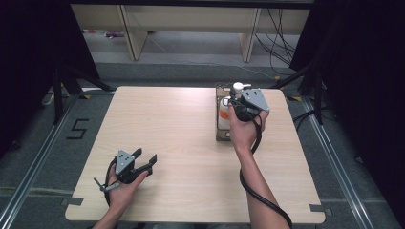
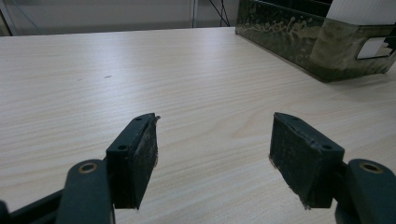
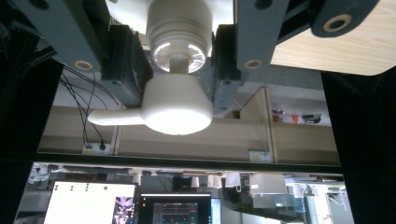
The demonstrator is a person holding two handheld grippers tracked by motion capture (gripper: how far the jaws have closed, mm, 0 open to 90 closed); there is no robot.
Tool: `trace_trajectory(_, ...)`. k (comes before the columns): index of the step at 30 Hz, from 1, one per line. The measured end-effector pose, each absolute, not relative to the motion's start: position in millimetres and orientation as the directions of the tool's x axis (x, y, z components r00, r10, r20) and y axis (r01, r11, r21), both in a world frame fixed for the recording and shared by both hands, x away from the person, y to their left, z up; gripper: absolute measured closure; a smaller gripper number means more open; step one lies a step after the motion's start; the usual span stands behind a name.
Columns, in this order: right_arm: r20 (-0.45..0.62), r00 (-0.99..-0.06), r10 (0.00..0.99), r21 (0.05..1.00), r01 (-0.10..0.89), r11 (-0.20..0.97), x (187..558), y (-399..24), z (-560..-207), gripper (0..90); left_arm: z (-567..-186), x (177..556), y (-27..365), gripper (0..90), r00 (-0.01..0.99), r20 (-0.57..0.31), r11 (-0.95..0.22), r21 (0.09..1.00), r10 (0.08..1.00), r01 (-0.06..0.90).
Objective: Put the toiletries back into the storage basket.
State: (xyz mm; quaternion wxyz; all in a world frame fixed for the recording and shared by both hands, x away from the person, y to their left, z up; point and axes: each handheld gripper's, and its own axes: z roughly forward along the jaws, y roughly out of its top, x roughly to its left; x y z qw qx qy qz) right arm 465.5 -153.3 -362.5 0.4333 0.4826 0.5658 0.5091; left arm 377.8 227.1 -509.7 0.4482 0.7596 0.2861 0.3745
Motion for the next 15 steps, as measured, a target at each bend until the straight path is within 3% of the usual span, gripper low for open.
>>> trace_trajectory(15, -0.006, -0.160, 0.987, 0.992, 0.121, 0.025, 465.9, -152.9, -371.5, 60.3, -509.7, 377.8, 227.2, 31.7, 0.556, 0.313, -0.435, 0.895, 0.770, 0.099)
